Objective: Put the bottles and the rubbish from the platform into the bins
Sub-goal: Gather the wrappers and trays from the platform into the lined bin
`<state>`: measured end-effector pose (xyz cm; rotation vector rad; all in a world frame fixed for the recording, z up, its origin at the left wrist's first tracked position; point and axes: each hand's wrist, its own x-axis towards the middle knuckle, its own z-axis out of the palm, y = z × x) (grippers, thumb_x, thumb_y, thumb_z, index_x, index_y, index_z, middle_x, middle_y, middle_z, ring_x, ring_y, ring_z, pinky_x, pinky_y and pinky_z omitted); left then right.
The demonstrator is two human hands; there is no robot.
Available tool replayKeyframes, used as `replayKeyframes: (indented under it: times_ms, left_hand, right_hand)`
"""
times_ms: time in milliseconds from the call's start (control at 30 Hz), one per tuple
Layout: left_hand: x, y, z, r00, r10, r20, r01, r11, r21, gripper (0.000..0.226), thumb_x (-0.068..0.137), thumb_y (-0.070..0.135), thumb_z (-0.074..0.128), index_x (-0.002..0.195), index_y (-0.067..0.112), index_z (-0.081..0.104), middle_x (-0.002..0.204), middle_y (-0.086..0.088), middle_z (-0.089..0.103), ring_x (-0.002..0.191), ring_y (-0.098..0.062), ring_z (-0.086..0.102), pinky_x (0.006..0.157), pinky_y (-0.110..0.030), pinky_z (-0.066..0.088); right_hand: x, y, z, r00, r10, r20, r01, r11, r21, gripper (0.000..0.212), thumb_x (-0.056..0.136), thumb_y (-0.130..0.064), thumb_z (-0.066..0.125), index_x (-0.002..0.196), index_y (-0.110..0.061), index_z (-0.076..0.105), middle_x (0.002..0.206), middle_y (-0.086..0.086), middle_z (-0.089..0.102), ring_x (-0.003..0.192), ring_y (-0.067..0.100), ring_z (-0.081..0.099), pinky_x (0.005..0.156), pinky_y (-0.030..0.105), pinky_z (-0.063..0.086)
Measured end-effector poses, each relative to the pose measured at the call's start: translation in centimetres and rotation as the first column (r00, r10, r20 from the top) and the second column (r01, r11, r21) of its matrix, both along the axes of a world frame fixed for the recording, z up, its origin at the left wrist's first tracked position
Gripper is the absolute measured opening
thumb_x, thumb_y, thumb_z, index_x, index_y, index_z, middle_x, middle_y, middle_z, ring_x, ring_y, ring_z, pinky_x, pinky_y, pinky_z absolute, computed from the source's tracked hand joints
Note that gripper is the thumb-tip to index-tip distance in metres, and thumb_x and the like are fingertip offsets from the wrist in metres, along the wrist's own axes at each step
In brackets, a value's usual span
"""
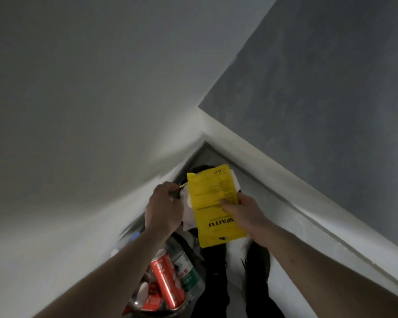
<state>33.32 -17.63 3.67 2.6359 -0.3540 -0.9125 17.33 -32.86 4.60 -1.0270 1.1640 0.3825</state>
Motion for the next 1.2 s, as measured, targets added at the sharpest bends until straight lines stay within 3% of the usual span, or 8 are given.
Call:
replayKeyframes:
  times_ms: [133,233,333,533,700,867,1067,1200]
  left_hand:
    - [-0.5,1.2,-0.1,0.987,-0.09,0.136,0.107,0.987,-0.123,0.042,0.082,0.008,0.058,0.108,0.04,0.051,0.116,0.011,0.057,0.103,-0.018,0.058,0.078,-0.039,0.054]
    - [-1.6,1.6,-0.8,0.911,-0.352,0.213,0.394,0.897,-0.199,0.045,0.075,0.0,0.059,0.113,0.025,0.061,0.119,0.008,0.053,0.11,-0.018,0.054,0.087,-0.037,0.052]
    - [-3.8,1.0,-1.3,0.827,-0.559,0.063,0.562,0.815,-0.137,0.05,0.079,0.009,0.06,0.124,0.03,0.059,0.143,0.008,0.044,0.131,-0.019,0.044,0.103,-0.038,0.045]
    - [-6.9,-1.4,-3.7,0.588,-0.779,-0.219,0.809,0.565,0.163,0.079,0.089,0.025,0.059,0.158,0.031,0.021,0.169,0.002,-0.005,0.154,-0.03,0.004,0.121,-0.05,0.023]
    - [-8.4,-3.3,-6.7,0.466,-0.834,-0.295,0.879,0.397,0.266,0.089,0.091,0.03,0.063,0.161,0.031,0.007,0.168,-0.001,-0.018,0.155,-0.036,-0.007,0.123,-0.057,0.012]
    - [-8.5,-4.8,-9.9,0.524,-0.779,-0.345,0.84,0.405,0.36,0.093,0.092,0.032,0.065,0.161,0.031,0.002,0.168,-0.002,-0.021,0.154,-0.038,-0.016,0.123,-0.061,0.002]
    - [-8.4,-4.1,-14.9,0.521,-0.786,-0.333,0.823,0.358,0.441,0.1,0.089,0.048,0.069,0.161,0.033,0.001,0.167,-0.001,-0.022,0.153,-0.042,-0.015,0.114,-0.071,-0.011]
    - [-7.9,-4.1,-17.8,0.499,-0.775,-0.388,0.84,0.322,0.437,0.091,0.091,0.046,0.063,0.161,0.034,0.006,0.168,0.002,-0.02,0.153,-0.042,-0.013,0.116,-0.073,-0.002]
  right_hand:
    - [0.9,1.0,-4.3,0.977,0.175,-0.121,-0.195,0.965,-0.178,0.017,0.099,-0.037,0.059,0.111,-0.025,0.064,0.106,-0.001,0.07,0.102,0.024,0.068,0.082,0.034,0.053]
    - [0.6,1.7,-7.1,0.94,0.236,-0.248,-0.284,0.941,-0.182,0.057,0.094,-0.049,0.061,0.139,-0.017,0.048,0.129,0.006,0.061,0.116,0.029,0.06,0.093,0.04,0.051]
    - [-0.2,2.3,-7.8,0.938,0.245,-0.246,-0.297,0.933,-0.203,0.068,0.092,-0.042,0.065,0.148,-0.017,0.035,0.134,0.005,0.056,0.123,0.032,0.057,0.093,0.037,0.048]
    - [-3.2,2.5,-5.0,0.883,0.438,-0.169,-0.467,0.859,-0.212,0.03,0.099,-0.014,0.053,0.128,-0.014,0.058,0.123,0.011,0.067,0.108,0.028,0.063,0.091,0.037,0.052]
    - [-6.0,0.9,-5.3,0.869,0.433,-0.239,-0.489,0.823,-0.29,0.054,0.099,-0.018,0.056,0.15,-0.011,0.041,0.153,0.01,0.042,0.139,0.027,0.043,0.109,0.031,0.036]
    - [-8.1,0.0,-8.4,0.813,0.506,-0.29,-0.58,0.747,-0.323,0.073,0.1,-0.022,0.054,0.161,-0.028,0.015,0.168,0.0,0.009,0.15,0.027,0.027,0.118,0.038,0.03]
    - [-9.0,0.2,-11.1,0.802,0.541,-0.254,-0.597,0.713,-0.369,0.076,0.1,-0.024,0.055,0.161,-0.031,0.011,0.168,-0.002,0.006,0.15,0.027,0.025,0.118,0.04,0.03]
    - [-9.4,0.6,-12.0,0.783,0.576,-0.234,-0.62,0.695,-0.363,0.076,0.099,-0.024,0.055,0.16,-0.033,0.01,0.168,-0.001,0.005,0.15,0.028,0.024,0.118,0.039,0.029]
